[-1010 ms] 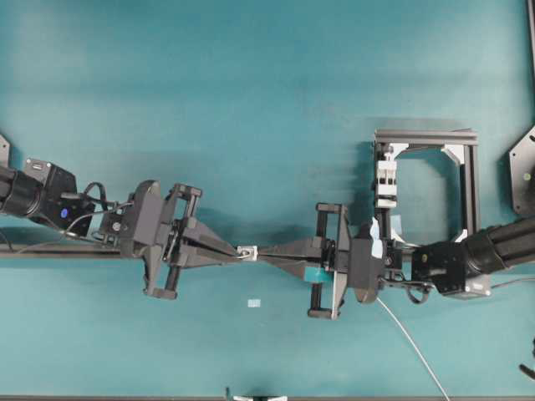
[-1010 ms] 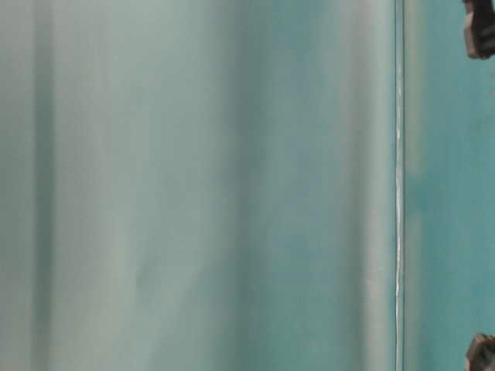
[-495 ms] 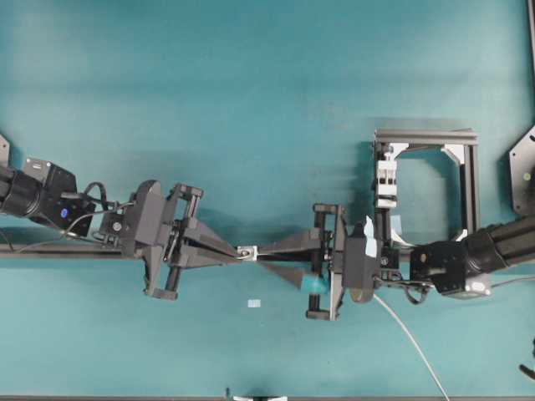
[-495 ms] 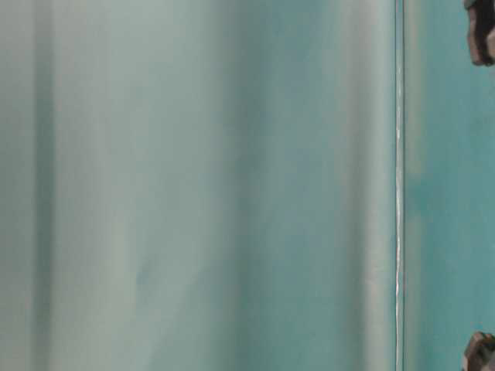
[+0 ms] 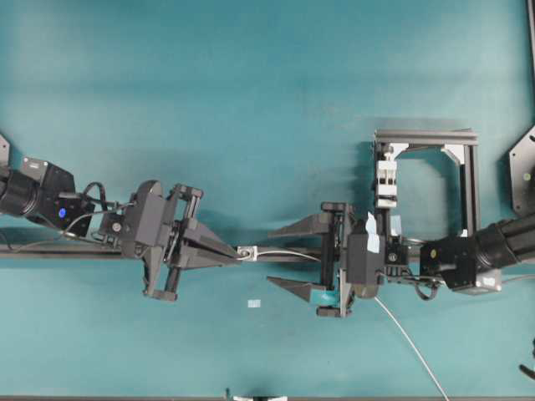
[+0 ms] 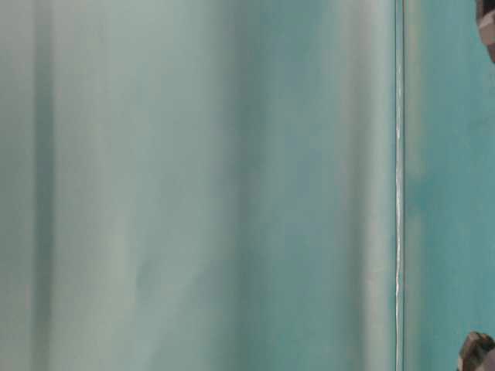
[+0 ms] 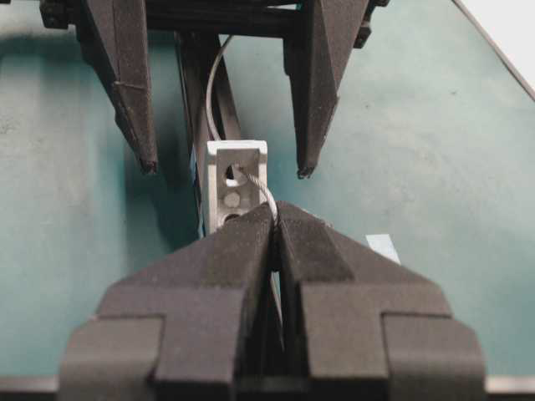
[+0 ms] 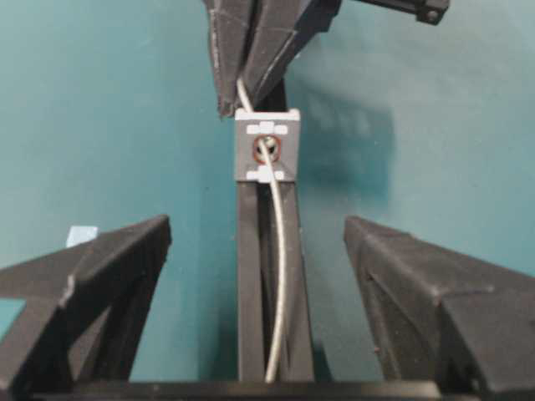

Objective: Insert the wire through the hole in the metal fitting marked with a red label. (retake)
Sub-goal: 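Grasp the protruding wire tip with the left gripper and pull left, then draw the wire further left through the hole with the left gripper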

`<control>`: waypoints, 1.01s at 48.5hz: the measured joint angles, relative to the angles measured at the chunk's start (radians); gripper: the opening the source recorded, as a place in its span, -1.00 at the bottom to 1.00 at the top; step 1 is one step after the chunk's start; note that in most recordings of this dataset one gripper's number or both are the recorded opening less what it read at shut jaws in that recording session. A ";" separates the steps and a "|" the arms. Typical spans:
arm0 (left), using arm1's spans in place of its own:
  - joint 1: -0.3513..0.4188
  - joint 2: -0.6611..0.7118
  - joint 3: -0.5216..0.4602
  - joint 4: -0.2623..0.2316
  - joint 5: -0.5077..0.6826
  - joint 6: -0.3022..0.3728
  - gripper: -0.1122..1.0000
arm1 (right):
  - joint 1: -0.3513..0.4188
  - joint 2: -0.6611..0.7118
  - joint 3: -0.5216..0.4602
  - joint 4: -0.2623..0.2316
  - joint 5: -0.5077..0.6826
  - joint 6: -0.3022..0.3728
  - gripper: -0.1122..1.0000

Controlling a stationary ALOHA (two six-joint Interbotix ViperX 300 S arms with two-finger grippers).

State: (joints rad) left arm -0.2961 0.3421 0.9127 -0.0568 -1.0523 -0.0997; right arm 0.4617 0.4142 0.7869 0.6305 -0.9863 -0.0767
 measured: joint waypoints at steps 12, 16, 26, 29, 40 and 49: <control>-0.006 -0.035 0.041 0.000 0.002 0.000 -0.99 | 0.000 -0.002 0.002 -0.002 0.000 0.002 0.82; -0.015 -0.060 0.066 0.002 0.006 0.002 -0.99 | 0.000 -0.002 0.002 0.000 -0.002 0.002 0.81; -0.037 -0.126 0.126 0.002 0.058 0.000 -0.99 | 0.000 -0.002 0.000 0.000 0.000 0.002 0.81; -0.041 -0.147 0.143 0.002 0.081 0.002 -0.99 | 0.000 -0.002 0.002 0.000 0.000 0.002 0.81; -0.048 -0.239 0.198 0.002 0.155 0.002 -0.99 | 0.000 0.000 0.002 0.000 0.000 0.002 0.81; -0.048 -0.325 0.249 0.002 0.210 0.002 -0.99 | 0.000 -0.002 0.002 -0.002 0.000 0.002 0.81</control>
State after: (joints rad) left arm -0.3436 0.0169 1.1612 -0.0552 -0.8422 -0.0982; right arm 0.4617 0.4126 0.7885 0.6289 -0.9863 -0.0752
